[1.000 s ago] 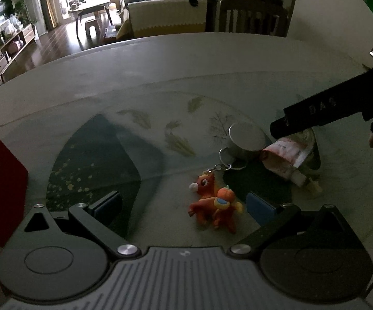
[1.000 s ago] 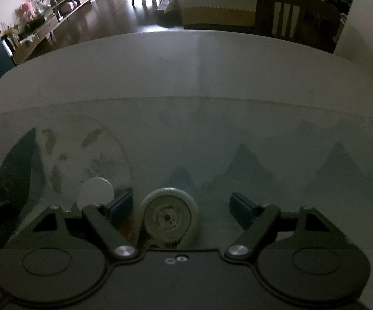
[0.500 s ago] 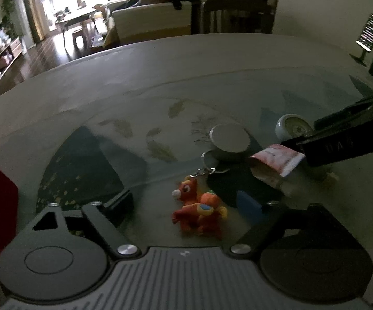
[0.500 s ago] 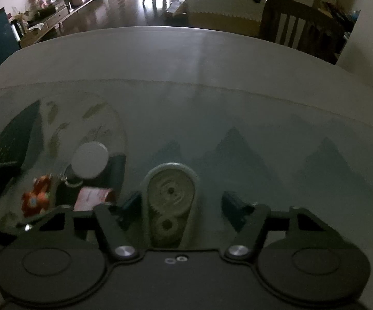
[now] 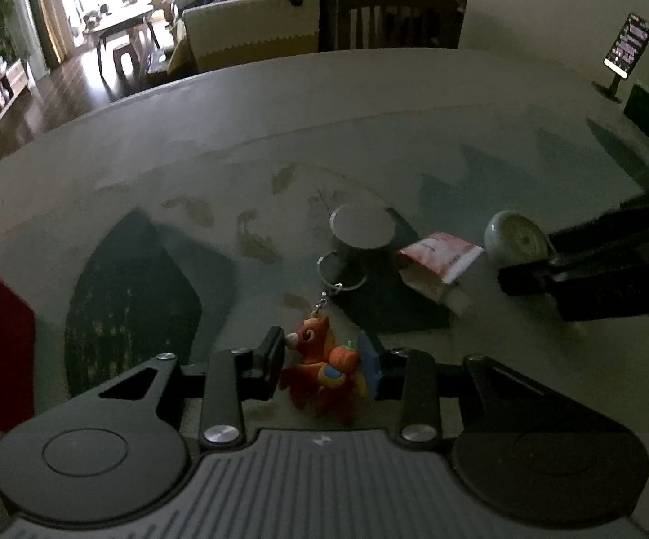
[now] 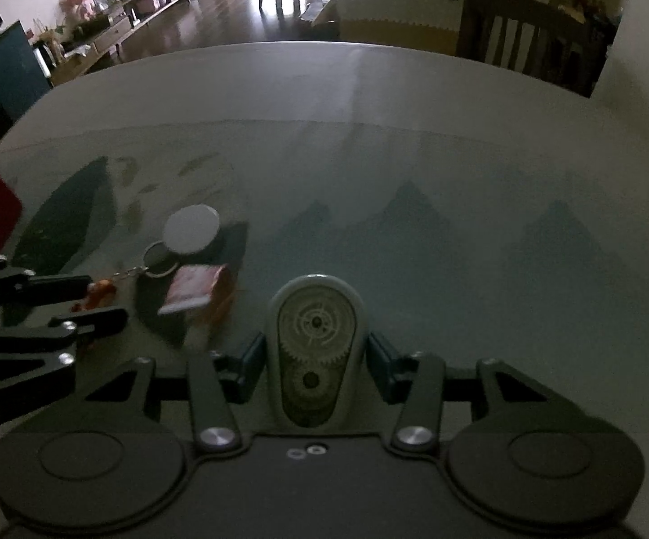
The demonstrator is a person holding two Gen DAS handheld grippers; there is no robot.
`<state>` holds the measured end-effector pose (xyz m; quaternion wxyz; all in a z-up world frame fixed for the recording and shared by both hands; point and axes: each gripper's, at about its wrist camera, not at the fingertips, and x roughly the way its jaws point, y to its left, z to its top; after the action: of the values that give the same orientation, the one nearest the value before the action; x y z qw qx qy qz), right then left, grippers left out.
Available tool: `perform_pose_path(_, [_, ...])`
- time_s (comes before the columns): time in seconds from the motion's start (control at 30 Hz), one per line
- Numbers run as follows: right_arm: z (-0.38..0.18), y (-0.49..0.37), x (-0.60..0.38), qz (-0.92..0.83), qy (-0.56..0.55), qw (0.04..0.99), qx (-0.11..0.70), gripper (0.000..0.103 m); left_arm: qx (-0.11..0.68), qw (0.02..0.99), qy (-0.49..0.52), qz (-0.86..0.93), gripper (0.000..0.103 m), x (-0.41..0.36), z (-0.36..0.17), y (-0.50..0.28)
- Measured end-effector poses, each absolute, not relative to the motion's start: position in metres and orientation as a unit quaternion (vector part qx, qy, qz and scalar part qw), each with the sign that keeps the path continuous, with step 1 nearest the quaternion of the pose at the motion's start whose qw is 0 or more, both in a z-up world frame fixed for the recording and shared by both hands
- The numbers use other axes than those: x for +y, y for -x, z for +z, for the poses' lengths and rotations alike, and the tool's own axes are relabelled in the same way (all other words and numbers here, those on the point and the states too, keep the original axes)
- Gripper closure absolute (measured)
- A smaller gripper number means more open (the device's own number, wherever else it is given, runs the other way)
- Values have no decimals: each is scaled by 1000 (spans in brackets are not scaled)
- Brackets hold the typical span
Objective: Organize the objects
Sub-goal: 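Grasp the orange plush keychain with the left gripper while the right grasps the white tape dispenser, then carry the orange keychain and white tape dispenser over the cardboard box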
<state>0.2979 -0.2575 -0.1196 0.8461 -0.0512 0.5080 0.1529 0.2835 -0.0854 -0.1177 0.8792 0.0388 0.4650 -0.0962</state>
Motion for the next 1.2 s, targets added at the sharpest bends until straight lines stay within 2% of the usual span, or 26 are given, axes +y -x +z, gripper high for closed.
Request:
perform_pose_path(0.43, [-79, -231, -258, 199, 19, 839, 506, 55, 455, 881, 45, -118, 69, -58, -77, -225])
perform_pose_path(1.2, [1, -152, -161, 244, 52, 850, 465, 55, 396, 904, 80, -141, 69, 34, 1, -152])
